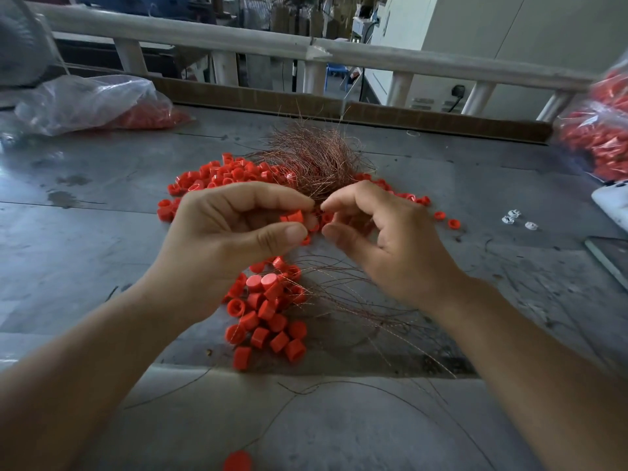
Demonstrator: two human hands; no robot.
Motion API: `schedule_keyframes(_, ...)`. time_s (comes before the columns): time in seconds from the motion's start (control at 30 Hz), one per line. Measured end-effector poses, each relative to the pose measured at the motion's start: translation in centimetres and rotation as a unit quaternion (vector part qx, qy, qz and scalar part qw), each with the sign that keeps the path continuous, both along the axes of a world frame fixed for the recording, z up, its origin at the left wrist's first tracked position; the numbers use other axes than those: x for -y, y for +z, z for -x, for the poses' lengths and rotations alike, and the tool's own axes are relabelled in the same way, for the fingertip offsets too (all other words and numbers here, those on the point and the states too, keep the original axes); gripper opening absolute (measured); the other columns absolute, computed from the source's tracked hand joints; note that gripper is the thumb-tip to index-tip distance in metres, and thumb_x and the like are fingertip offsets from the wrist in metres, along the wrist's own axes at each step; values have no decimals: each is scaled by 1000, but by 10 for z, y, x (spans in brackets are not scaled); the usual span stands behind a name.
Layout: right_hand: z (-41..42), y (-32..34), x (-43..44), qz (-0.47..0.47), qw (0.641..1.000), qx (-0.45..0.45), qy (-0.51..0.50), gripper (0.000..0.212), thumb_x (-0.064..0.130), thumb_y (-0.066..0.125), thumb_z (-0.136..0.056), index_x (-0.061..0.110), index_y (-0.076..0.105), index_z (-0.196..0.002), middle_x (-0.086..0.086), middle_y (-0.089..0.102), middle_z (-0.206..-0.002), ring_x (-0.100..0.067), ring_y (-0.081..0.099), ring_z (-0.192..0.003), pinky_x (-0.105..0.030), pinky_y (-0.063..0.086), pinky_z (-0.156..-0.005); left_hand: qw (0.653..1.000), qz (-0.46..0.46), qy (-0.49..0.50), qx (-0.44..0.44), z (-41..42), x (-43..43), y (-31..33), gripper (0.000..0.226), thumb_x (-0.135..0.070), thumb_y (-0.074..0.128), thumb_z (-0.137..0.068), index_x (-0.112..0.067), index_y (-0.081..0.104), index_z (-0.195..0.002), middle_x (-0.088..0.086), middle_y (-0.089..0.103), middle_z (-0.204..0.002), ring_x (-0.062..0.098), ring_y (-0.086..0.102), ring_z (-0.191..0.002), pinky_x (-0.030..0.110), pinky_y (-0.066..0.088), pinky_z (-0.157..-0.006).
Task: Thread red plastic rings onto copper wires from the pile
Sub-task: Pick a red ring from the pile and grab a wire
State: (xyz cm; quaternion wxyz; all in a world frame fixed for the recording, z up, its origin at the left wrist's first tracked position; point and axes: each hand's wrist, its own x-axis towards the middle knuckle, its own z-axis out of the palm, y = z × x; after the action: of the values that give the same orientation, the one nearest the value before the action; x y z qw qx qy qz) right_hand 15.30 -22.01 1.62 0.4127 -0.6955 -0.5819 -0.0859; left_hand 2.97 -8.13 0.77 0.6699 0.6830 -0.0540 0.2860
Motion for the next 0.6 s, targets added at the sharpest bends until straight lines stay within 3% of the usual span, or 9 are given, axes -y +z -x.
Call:
schedule_keyframes(0.1,5,0,-2,-36,999,35,5,10,8,63,-82,2,67,-88,0,61,-78,-7,55,-73,-10,42,-66,1000,1,-14,-18,0,1,-1,33,-34,81,-56,-21,75,-86,-1,73,-85,13,69,-79,21,55,-72)
schedule_keyframes(0.2,2,3,1,-55,997,45,-31,6,9,63,-81,5,67,-82,9,53,-75,-3,49,-67,-8,37,-68,1000,7,8,-28,0,-2,0,38,-41,83,-53,-24,75,-85,1,73,-84,15,69,-78,22,55,-72)
schedule_keyframes(0.33,5,3,2,-27,997,69,-26,11,17,69,-76,7,69,-82,-2,62,-74,-14,55,-70,-32,45,-69,999,6,-17,-30,-1,2,-1,36,-37,82,-54,-22,75,-85,-1,73,-86,13,69,-80,20,55,-71)
schedule_keyframes(0.37,6,2,1,-30,996,84,-24,10,14,69,-76,6,69,-82,-4,63,-74,-16,56,-70,-33,45,-70,999,6,-18,-30,-1,3,-1,36,-37,82,-54,-22,75,-85,-1,73,-87,13,69,-81,20,54,-71)
schedule_keyframes(0.5,5,1,1,-37,997,55,-24,7,9,65,-79,3,67,-81,1,58,-77,-10,53,-72,-14,41,-68,1000,8,6,-29,0,1,0,36,-38,83,-53,-23,75,-85,0,73,-86,15,69,-78,23,56,-72)
schedule_keyframes(0.6,5,0,1,-14,999,43,-18,12,14,67,-77,5,68,-85,-2,61,-79,-15,57,-73,-25,47,-68,999,14,-14,-35,0,2,0,36,-34,82,-53,-19,75,-86,2,73,-85,15,70,-80,22,55,-72)
